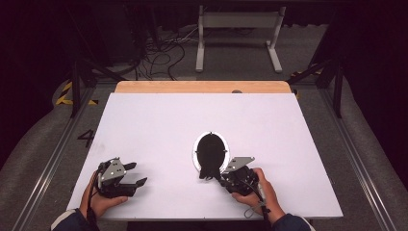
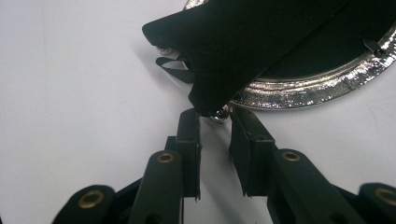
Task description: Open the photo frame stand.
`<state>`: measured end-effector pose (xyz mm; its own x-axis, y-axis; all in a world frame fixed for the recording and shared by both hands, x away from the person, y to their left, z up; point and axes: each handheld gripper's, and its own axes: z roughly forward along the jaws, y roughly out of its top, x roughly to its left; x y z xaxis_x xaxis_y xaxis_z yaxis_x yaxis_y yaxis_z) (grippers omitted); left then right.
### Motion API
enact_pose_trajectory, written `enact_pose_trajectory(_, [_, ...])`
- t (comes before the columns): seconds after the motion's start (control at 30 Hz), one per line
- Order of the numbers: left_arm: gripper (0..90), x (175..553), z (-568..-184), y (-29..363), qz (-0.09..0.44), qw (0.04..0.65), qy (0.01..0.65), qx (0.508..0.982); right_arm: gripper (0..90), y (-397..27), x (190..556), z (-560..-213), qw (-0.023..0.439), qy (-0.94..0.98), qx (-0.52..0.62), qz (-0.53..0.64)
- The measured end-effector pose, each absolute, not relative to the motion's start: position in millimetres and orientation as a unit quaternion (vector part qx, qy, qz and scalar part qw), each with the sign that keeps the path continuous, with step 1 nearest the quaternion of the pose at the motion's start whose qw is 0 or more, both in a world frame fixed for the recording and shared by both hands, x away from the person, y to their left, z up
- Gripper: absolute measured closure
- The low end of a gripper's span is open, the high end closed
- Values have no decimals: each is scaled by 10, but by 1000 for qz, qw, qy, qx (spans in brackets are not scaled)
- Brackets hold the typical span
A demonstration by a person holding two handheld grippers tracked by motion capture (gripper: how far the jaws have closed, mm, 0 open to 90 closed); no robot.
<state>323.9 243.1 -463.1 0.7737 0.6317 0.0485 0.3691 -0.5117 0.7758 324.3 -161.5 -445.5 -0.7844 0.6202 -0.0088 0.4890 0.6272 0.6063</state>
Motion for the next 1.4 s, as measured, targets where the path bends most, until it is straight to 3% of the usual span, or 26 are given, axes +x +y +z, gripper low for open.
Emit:
enact_pose_trajectory(0.5, [260,3243,-4627,2416,171,394,299,852,677,-1721,3312,-4546,61,860,338,377])
enact_pose_trajectory(0.73, [249,3251,-4642,2422,169,388,304,854,553,-1778,3401,-4584,2,835,364,414])
enact_pose_trajectory(1.4, [217,3368,-4617,2193,163,382,306,857,565,-1867,3635,-4671,-111,750,430,491])
